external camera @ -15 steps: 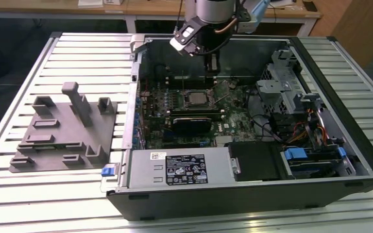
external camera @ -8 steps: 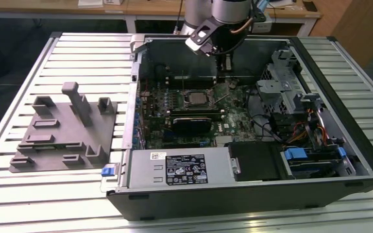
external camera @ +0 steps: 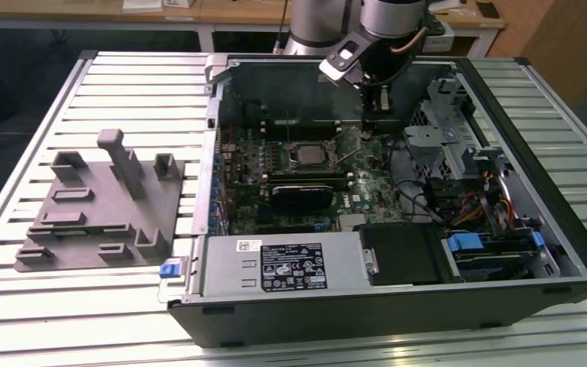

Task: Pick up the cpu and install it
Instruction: 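Close the cpu cover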

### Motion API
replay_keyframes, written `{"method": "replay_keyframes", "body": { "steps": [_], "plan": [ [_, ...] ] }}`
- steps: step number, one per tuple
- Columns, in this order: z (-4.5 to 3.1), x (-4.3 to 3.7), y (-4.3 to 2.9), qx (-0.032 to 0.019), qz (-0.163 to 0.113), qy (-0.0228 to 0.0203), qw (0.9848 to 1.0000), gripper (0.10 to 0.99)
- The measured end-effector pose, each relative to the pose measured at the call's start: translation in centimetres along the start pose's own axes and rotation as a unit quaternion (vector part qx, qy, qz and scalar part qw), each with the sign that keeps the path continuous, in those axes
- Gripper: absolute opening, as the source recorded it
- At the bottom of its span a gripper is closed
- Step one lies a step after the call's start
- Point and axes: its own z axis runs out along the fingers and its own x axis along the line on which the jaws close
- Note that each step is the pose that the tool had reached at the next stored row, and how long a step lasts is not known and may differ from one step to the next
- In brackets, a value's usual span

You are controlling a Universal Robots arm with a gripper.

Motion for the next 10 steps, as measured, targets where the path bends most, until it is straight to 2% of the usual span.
{"method": "replay_keyframes", "body": {
  "steps": [4,10],
  "plan": [
    [0.28,0.04,1.0,0.0001,0.0,0.0,1.0,0.106],
    [1.37,0.06,1.19,0.0002,0.001,0.0,1.0,0.106]
  ]
}}
